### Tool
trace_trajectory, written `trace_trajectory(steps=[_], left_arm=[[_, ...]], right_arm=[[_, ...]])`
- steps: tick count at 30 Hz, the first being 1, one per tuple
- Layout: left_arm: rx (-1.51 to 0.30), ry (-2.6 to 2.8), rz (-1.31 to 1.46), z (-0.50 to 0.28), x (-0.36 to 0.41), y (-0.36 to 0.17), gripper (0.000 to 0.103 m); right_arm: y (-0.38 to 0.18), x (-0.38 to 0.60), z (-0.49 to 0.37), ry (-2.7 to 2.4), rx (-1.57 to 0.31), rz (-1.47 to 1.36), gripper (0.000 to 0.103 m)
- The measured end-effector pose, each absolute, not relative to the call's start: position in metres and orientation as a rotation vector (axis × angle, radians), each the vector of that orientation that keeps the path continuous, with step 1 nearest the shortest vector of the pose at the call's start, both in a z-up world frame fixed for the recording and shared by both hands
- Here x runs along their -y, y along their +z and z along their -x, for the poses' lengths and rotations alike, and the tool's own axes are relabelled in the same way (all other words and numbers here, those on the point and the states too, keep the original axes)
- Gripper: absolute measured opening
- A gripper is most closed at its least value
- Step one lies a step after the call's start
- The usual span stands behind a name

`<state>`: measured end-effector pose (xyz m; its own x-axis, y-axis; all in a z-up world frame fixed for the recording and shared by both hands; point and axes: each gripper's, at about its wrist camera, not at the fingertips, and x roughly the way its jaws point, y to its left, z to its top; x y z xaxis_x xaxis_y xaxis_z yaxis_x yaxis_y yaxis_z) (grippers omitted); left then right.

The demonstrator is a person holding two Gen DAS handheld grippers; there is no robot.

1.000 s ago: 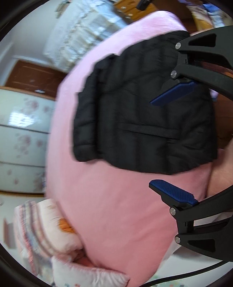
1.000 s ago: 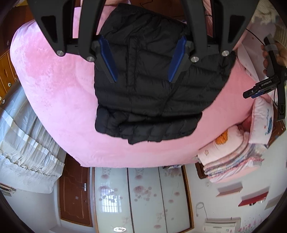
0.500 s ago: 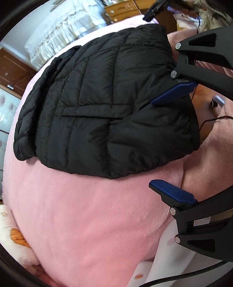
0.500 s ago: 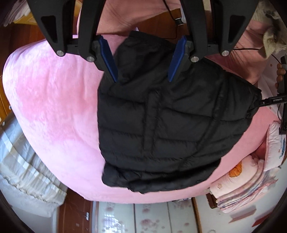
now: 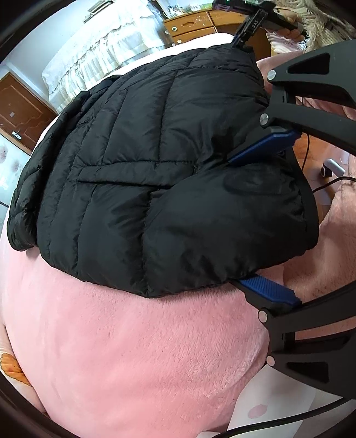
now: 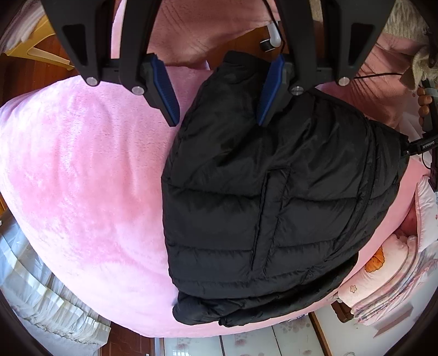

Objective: Fold large clothes
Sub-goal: 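Grasp the jacket hem with both tools, then lift the hem with both tools and fold it toward the collar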

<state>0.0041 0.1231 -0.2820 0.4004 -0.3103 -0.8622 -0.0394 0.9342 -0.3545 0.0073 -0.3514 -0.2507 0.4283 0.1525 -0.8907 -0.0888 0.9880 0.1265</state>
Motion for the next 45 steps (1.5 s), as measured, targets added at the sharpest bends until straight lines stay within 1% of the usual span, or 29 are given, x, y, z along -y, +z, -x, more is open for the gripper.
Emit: trace_trajectory(steps=[9, 11, 14, 15, 16, 17, 18, 20, 30, 31, 32, 33, 34, 35, 36, 37, 38, 40, 45], left_arm=[[-1.145, -0.198, 0.407, 0.0, -0.132, -0.29, 0.075], [-1.143, -0.204, 0.429, -0.001, -0.132, -0.293, 0.073], [-1.144, -0.214, 0.446, -0.002, -0.132, -0.295, 0.068], [-1.145, -0.218, 0.449, -0.002, -0.132, -0.295, 0.064], [-1.145, -0.229, 0.454, -0.002, -0.131, -0.295, 0.06], [-1.145, -0.232, 0.455, -0.002, -0.131, -0.296, 0.059], [-1.146, -0.234, 0.454, -0.001, -0.131, -0.296, 0.058], [-1.147, -0.235, 0.457, -0.001, -0.133, -0.297, 0.058], [-1.146, -0.23, 0.454, 0.001, -0.13, -0.301, 0.06], [-1.146, -0.234, 0.457, 0.0, -0.127, -0.3, 0.051], [-1.149, -0.244, 0.461, 0.0, -0.125, -0.3, 0.045], [-1.155, -0.252, 0.462, -0.001, -0.124, -0.299, 0.035], [-1.161, -0.26, 0.456, -0.002, -0.122, -0.298, 0.026], [-1.162, -0.263, 0.452, -0.002, -0.12, -0.296, 0.022], [-1.162, -0.27, 0.446, -0.003, -0.117, -0.292, 0.016], [-1.16, -0.271, 0.436, -0.003, -0.115, -0.288, 0.012], [-1.158, -0.271, 0.426, -0.004, -0.114, -0.285, 0.011], [-1.142, -0.277, 0.421, -0.004, -0.113, -0.275, 0.008], [-1.065, -0.317, 0.507, -0.004, -0.123, -0.243, 0.007]], right_arm=[[-0.268, 0.352, -0.009, 0.182, -1.174, -0.101, 0.059], [-0.271, 0.351, -0.011, 0.191, -1.181, -0.105, 0.059], [-0.276, 0.347, -0.012, 0.201, -1.192, -0.106, 0.059], [-0.278, 0.345, -0.013, 0.206, -1.197, -0.111, 0.058], [-0.279, 0.344, -0.014, 0.209, -1.201, -0.117, 0.057], [-0.28, 0.343, -0.014, 0.216, -1.201, -0.122, 0.053], [-0.281, 0.344, -0.015, 0.225, -1.203, -0.126, 0.051], [-0.283, 0.342, -0.016, 0.24, -1.21, -0.131, 0.047], [-0.289, 0.338, -0.017, 0.249, -1.239, -0.144, 0.045], [-0.289, 0.339, -0.017, 0.253, -1.239, -0.147, 0.04], [-0.29, 0.338, -0.017, 0.267, -1.241, -0.156, 0.033], [-0.29, 0.338, -0.018, 0.275, -1.241, -0.158, 0.029], [-0.289, 0.337, -0.018, 0.286, -1.236, -0.156, 0.022], [-0.288, 0.336, -0.018, 0.29, -1.232, -0.147, 0.018], [-0.286, 0.334, -0.018, 0.293, -1.226, -0.133, 0.015], [-0.283, 0.332, -0.017, 0.298, -1.217, -0.117, 0.011], [-0.279, 0.33, -0.016, 0.305, -1.201, -0.1, 0.009], [-0.265, 0.325, -0.013, 0.324, -1.152, -0.059, 0.007], [-0.22, 0.32, -0.009, 0.35, -1.002, 0.002, 0.005]])
